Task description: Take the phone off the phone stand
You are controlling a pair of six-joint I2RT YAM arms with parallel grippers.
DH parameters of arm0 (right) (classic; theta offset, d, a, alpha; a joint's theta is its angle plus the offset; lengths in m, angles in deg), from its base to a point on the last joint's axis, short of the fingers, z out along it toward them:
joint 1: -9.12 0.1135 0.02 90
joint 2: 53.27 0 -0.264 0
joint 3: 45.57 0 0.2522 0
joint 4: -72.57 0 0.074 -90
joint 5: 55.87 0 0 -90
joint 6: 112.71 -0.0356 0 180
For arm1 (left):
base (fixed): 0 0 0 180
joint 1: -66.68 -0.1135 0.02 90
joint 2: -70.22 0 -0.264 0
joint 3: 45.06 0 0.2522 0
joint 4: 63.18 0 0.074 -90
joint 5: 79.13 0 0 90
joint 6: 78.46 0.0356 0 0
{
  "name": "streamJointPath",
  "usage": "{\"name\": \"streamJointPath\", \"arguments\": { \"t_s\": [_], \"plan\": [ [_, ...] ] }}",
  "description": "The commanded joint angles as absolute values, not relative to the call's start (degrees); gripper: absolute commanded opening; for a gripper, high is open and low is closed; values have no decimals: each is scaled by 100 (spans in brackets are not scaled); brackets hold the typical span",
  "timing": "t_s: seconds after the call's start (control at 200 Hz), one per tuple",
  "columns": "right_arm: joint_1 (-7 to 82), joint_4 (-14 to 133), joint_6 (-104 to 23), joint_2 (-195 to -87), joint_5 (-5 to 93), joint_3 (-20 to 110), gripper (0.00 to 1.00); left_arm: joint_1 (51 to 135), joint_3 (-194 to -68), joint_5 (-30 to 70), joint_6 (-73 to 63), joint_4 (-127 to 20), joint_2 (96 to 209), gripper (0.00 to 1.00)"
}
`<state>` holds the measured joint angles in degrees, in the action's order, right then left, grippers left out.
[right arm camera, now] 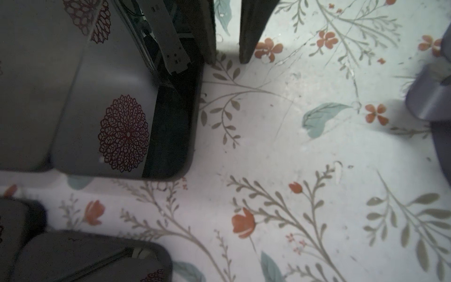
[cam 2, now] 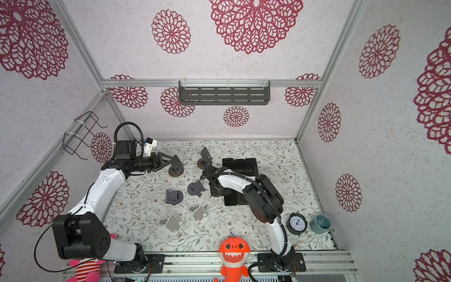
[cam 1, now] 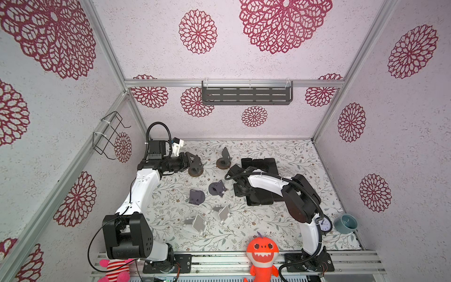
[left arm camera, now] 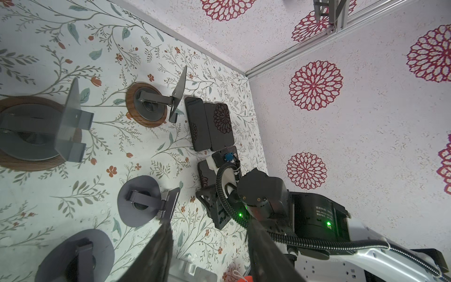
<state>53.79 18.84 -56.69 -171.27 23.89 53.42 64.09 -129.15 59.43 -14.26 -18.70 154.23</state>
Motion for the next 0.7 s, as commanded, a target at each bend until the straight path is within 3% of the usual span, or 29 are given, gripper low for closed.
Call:
{"name": "streamJointPath", "arguments": {
  "t_s": [0.0, 0.26, 0.45, 0.691],
  "plan": [
    [5314, 1796, -5552, -16965, 2321, 5237, 24, 6335, -12843, 5975, -1440, -2005, 15310, 53],
    [5316, 1912, -5364, -16753, 2266, 5401, 35, 6334, -12843, 5908, -1430, -1983, 15310, 54],
    [5156, 1905, -5137, -16308, 1967, 5397, 62, 6326, -12843, 5844, -1401, -1959, 15302, 56],
    [4646, 2201, -4527, -15501, 1415, 5002, 88, 6324, -12830, 5542, -1298, -1969, 15121, 61]
  ]
}}
